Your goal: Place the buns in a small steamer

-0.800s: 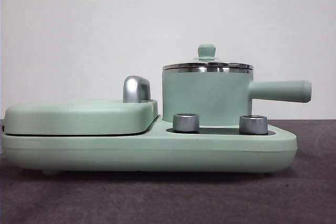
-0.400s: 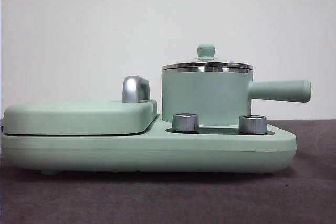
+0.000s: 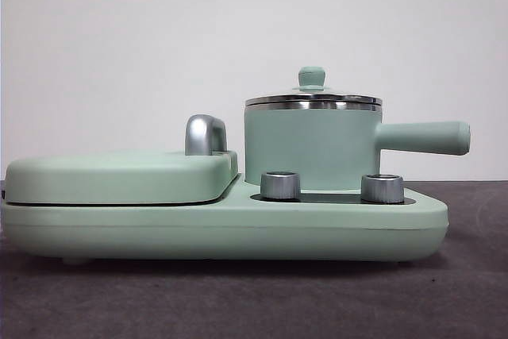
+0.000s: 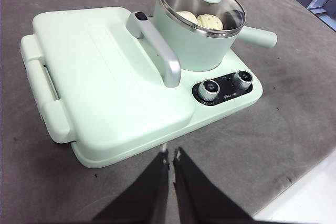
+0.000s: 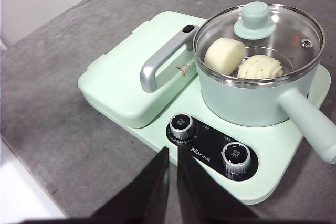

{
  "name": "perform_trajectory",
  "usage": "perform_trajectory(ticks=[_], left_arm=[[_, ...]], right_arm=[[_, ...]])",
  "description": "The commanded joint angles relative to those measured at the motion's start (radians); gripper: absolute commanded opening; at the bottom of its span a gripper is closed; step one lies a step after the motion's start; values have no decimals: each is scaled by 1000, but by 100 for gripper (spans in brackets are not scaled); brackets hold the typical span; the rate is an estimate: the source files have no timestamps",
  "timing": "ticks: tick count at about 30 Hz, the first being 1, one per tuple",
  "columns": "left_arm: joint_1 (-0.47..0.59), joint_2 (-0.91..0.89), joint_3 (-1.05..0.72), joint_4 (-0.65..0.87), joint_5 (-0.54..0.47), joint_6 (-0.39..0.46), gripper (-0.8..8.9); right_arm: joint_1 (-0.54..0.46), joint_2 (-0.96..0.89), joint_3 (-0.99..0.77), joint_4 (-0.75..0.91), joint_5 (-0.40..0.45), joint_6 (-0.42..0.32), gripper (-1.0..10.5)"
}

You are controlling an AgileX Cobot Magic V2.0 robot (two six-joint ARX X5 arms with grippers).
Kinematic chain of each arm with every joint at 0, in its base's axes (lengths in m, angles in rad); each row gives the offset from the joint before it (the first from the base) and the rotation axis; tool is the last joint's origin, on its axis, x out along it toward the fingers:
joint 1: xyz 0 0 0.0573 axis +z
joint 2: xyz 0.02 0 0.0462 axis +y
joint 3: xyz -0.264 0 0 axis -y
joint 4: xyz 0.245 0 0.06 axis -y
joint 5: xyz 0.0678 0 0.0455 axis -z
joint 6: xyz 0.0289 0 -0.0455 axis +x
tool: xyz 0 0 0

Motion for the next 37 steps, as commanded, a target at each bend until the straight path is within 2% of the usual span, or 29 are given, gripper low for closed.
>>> perform_trajectory(ticks=[1,3,7,10,13,20,23,32,37], left_arm=[[-4,8,8,10,-3,-3,19],[-4,8,8,11,-3,-3,19],[73,-33,-14,27,10,2,20],[179,-75,-50,68,2,93,20],[295,-139,-139,200,1,151,20],[513,-349,-476,596,1,151,20],[564,-357,-589,703,1,151,20],[672,-358,-746,706,-4,158,20],[694,-358,-785,700,-6,182,20]], right_arm=[[9,3,8,12,3,-4,24],[9,3,8,12,3,-4,24],[9,3,8,14,3,-4,24],[9,2,9,16,3,-4,24],[9,3,9,16,3,-4,24],[9,2,9,15,3,-4,24],[9,3,9,15,3,-4,24],[9,2,10,51,3,-4,24],[9,2,10,52,3,-4,24]])
